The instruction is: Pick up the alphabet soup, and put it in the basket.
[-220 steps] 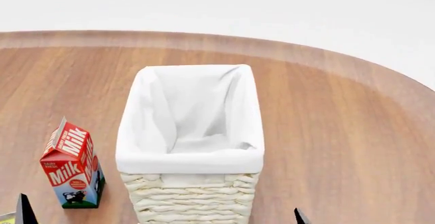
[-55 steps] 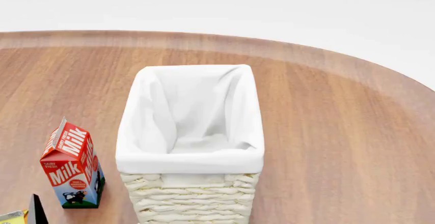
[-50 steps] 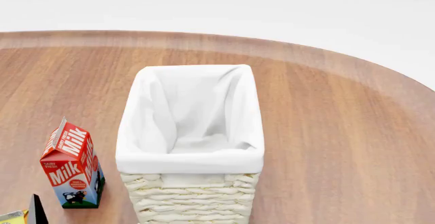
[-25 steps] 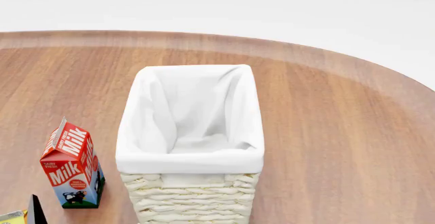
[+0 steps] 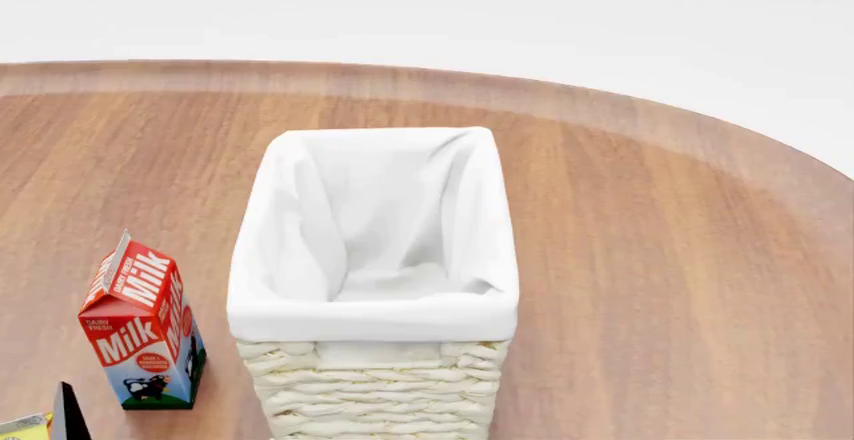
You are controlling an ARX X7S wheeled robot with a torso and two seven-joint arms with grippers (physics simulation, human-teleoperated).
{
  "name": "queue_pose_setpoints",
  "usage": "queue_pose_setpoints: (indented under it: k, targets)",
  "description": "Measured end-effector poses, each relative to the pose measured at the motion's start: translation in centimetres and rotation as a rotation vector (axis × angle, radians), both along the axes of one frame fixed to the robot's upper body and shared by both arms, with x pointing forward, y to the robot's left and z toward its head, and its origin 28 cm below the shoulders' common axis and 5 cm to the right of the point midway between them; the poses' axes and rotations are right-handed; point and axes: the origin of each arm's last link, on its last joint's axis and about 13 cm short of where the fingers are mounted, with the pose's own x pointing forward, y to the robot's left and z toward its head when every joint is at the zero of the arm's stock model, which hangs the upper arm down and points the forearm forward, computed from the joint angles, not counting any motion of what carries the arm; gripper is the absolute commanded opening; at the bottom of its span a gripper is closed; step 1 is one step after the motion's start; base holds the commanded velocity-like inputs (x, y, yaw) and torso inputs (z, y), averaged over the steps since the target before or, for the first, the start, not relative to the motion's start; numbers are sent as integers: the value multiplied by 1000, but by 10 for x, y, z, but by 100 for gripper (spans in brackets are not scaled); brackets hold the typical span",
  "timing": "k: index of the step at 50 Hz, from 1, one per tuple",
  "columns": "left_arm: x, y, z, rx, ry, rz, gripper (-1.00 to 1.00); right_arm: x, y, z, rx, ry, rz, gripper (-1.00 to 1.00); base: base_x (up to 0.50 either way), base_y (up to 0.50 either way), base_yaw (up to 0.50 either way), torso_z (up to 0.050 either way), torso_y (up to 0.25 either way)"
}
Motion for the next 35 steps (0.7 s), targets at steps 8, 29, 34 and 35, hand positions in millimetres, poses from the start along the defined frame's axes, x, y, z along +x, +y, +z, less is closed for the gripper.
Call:
queue_pose_setpoints:
  k: [8, 29, 34, 35]
  targets:
    - [0, 0, 0, 0, 0, 1, 100, 2, 2, -2, 9, 4, -11, -100, 2, 3, 4, 0, 0]
    - [0, 0, 0, 1, 0, 2, 100, -3, -2, 6, 94, -27, -96, -100, 0, 0, 0, 0, 0]
    - [-1, 0, 1, 1, 0, 2, 100, -8, -6, 15, 140, -51, -105, -100, 0, 0, 0, 0, 0]
    - [-1, 0, 1, 1, 0, 3, 100, -9, -6, 17, 149, -57, -106, -100, 0, 0, 0, 0, 0]
